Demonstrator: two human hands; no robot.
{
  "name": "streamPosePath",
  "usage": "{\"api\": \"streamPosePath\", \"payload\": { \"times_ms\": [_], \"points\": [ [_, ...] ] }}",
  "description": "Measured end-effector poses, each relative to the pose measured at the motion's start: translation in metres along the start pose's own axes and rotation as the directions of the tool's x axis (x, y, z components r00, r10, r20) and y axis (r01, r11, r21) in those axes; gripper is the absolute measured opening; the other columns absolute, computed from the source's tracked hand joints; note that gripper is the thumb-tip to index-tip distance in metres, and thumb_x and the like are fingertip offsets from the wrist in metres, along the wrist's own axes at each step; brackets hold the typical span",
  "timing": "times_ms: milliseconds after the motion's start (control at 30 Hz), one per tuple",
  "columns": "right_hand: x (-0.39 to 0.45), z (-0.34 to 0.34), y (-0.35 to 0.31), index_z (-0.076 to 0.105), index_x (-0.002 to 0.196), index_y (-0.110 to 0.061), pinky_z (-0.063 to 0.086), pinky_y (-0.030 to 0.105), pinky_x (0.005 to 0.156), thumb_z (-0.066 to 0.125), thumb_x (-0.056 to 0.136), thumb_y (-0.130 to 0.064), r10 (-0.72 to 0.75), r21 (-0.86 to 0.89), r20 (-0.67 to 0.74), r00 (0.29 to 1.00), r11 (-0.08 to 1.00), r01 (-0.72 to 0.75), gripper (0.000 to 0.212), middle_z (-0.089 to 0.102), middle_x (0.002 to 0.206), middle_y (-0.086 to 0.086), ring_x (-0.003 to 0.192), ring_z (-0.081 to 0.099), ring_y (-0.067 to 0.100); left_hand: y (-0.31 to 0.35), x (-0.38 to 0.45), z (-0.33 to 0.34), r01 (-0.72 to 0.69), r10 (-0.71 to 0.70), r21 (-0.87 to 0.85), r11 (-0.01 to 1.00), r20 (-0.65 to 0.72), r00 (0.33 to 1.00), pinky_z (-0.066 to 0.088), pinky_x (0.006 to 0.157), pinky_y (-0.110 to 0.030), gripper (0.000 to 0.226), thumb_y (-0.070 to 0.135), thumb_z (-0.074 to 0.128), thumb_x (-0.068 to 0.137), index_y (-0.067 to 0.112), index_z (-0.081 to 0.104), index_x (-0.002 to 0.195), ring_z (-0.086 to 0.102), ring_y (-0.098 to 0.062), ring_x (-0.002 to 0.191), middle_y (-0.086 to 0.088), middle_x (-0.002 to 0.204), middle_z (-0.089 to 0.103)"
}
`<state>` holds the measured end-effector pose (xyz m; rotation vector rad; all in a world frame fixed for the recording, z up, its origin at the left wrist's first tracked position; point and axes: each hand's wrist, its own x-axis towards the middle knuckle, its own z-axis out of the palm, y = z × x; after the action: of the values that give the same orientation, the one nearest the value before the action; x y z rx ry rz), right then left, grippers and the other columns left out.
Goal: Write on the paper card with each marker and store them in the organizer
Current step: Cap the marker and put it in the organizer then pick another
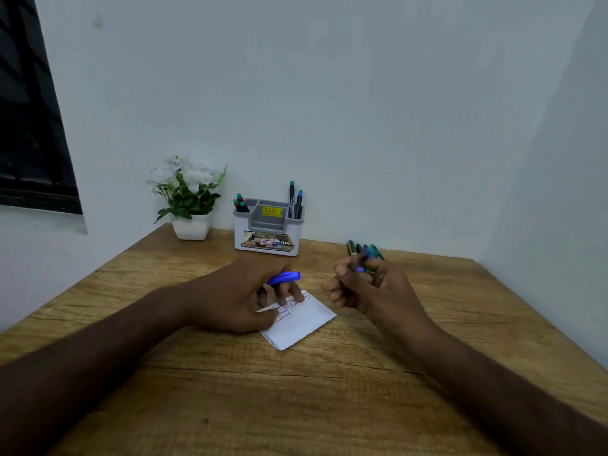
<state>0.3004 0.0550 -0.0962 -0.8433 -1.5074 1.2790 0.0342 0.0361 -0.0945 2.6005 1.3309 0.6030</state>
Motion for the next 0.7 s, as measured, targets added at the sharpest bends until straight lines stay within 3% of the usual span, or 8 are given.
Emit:
{"api": "streamPosePath", "payload": {
  "times_ms": [100, 167, 233, 367, 433, 500, 600, 700],
  "points": [
    [0.001, 0.002, 0.000, 0.077, 0.111, -0.008, 0.060, 0.029, 0.068, 0.062, 0.103, -0.026, -0.007, 0.059, -0.014, 1.000, 0.998, 0.008, 0.025, 0.079, 0.084, 0.012, 0.071, 0.069, 0.019, -0.008, -0.003, -0.003, 0.021, -0.021, 0.019, 1.000, 0.037, 0.999, 0.043, 0.077, -0.012, 0.039, 0.040, 0.080, 0.090, 0.031, 0.057, 0.121, 0.055, -0.003, 0.099, 0.020, 0.108, 0.060],
    [0.001, 0.002, 0.001, 0.081, 0.115, -0.015, 0.057, 0.030, 0.069, 0.062, 0.099, -0.038, -0.010, 0.040, 0.017, 1.000, 0.999, 0.010, 0.034, 0.071, 0.079, 0.007, 0.071, 0.062, 0.015, -0.010, -0.004, -0.003, 0.042, -0.045, 0.054, 0.998, 0.051, 0.998, 0.039, 0.076, -0.010, 0.040, 0.053, 0.078, 0.090, 0.046, 0.050, 0.118, 0.052, 0.003, 0.100, 0.024, 0.107, 0.055],
    [0.001, 0.003, 0.003, 0.084, 0.111, -0.019, 0.055, 0.034, 0.074, 0.066, 0.094, -0.043, 0.010, -0.031, 0.048, 0.999, 0.999, -0.008, 0.035, 0.068, 0.080, 0.005, 0.075, 0.060, 0.017, -0.010, -0.004, 0.000, 0.066, -0.067, 0.044, 0.997, 0.038, 0.997, 0.036, 0.075, -0.011, 0.042, 0.061, 0.077, 0.087, 0.049, 0.047, 0.114, 0.051, 0.006, 0.098, 0.029, 0.104, 0.050],
    [0.000, 0.008, 0.008, 0.083, 0.100, -0.010, 0.062, 0.051, 0.098, 0.070, 0.100, -0.024, 0.109, -0.120, 0.044, 0.993, 0.987, -0.103, 0.019, 0.083, 0.095, 0.010, 0.088, 0.075, 0.024, -0.005, -0.001, 0.010, 0.108, -0.110, 0.034, 0.994, 0.040, 0.993, 0.035, 0.074, -0.014, 0.052, 0.068, 0.075, 0.084, 0.040, 0.047, 0.116, 0.049, 0.007, 0.099, 0.029, 0.106, 0.048],
    [0.000, 0.009, 0.006, 0.082, 0.093, -0.011, 0.062, 0.053, 0.099, 0.072, 0.097, -0.011, 0.125, -0.177, 0.035, 0.992, 0.977, -0.117, 0.010, 0.083, 0.092, 0.011, 0.090, 0.078, 0.026, -0.002, 0.002, 0.013, 0.105, -0.107, 0.039, 0.994, 0.036, 0.994, 0.035, 0.073, -0.015, 0.052, 0.069, 0.075, 0.083, 0.038, 0.047, 0.113, 0.048, 0.005, 0.096, 0.027, 0.104, 0.048],
    [0.001, 0.009, 0.004, 0.082, 0.087, -0.015, 0.065, 0.044, 0.092, 0.076, 0.090, -0.008, 0.089, -0.340, 0.015, 0.996, 0.937, -0.079, 0.010, 0.083, 0.086, 0.005, 0.087, 0.079, 0.021, 0.000, 0.004, 0.014, 0.090, -0.091, 0.033, 0.995, 0.023, 0.996, 0.034, 0.071, -0.016, 0.049, 0.069, 0.076, 0.081, 0.039, 0.047, 0.107, 0.048, 0.003, 0.093, 0.023, 0.102, 0.049],
    [0.001, 0.012, 0.002, 0.084, 0.087, -0.023, 0.060, 0.021, 0.072, 0.081, 0.085, -0.017, 0.022, -0.579, 0.033, 0.999, 0.815, 0.001, 0.008, 0.081, 0.081, -0.006, 0.077, 0.075, 0.004, 0.001, 0.003, 0.016, 0.078, -0.079, 0.030, 0.996, 0.028, 0.996, 0.036, 0.072, -0.019, 0.048, 0.071, 0.076, 0.081, 0.043, 0.044, 0.104, 0.048, 0.000, 0.092, 0.021, 0.102, 0.051],
    [0.003, 0.014, 0.003, 0.083, 0.084, -0.026, 0.057, 0.017, 0.064, 0.080, 0.085, -0.020, -0.029, -0.601, 0.036, 0.999, 0.798, 0.045, 0.006, 0.080, 0.078, -0.009, 0.073, 0.073, 0.001, 0.000, 0.003, 0.015, 0.080, -0.081, 0.022, 0.997, 0.035, 0.996, 0.039, 0.075, -0.021, 0.048, 0.071, 0.075, 0.081, 0.044, 0.045, 0.107, 0.049, -0.002, 0.095, 0.019, 0.105, 0.052]
  ]
}}
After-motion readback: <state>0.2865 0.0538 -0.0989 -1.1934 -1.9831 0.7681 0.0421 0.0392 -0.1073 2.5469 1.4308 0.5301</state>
